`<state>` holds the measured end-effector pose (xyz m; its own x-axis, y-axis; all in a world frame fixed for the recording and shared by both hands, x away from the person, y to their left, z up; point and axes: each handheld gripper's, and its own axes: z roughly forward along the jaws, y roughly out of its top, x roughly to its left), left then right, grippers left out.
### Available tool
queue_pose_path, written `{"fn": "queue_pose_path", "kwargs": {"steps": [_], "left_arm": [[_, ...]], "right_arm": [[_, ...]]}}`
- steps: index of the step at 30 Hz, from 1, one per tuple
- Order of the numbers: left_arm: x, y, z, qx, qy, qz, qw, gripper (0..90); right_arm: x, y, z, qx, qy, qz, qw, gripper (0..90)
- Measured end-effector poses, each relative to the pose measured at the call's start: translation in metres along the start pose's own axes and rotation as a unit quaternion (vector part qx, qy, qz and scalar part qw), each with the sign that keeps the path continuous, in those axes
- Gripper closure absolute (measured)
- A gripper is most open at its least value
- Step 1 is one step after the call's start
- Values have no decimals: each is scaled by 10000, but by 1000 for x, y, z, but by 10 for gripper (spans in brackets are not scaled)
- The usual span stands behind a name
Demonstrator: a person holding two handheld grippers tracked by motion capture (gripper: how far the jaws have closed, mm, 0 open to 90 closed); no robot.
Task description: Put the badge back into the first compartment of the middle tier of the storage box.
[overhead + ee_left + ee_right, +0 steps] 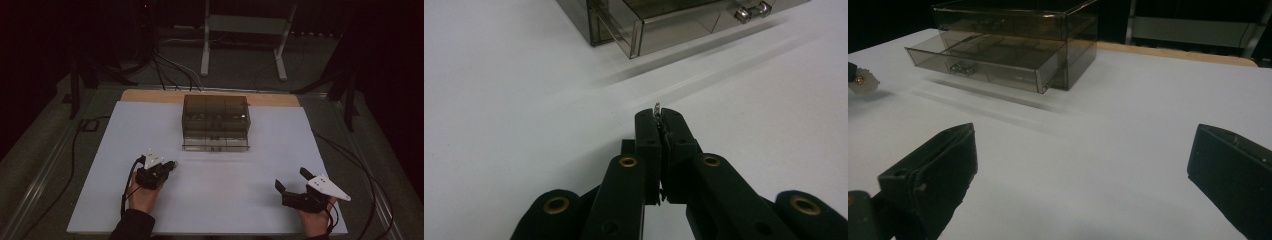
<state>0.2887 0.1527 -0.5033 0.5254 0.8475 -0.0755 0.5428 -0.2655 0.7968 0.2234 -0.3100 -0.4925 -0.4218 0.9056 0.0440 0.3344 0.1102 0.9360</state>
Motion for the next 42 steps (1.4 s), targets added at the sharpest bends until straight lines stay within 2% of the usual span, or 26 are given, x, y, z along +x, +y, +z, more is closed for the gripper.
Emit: {"fn": "queue_pose_path", "kwargs": {"steps": [14, 16, 42], "left_arm": [[2, 4, -4, -64, 37, -10, 10000, 889], [2, 10, -6, -105, 54, 22, 9999, 889], [7, 34, -14, -361, 156, 56, 9992, 889]], "right_arm": [[0, 0, 0, 8, 9, 6, 10000, 0], [0, 0, 0, 16, 9, 23, 10000, 0], [-1, 0, 0, 24, 18, 39, 10000, 0]]}}
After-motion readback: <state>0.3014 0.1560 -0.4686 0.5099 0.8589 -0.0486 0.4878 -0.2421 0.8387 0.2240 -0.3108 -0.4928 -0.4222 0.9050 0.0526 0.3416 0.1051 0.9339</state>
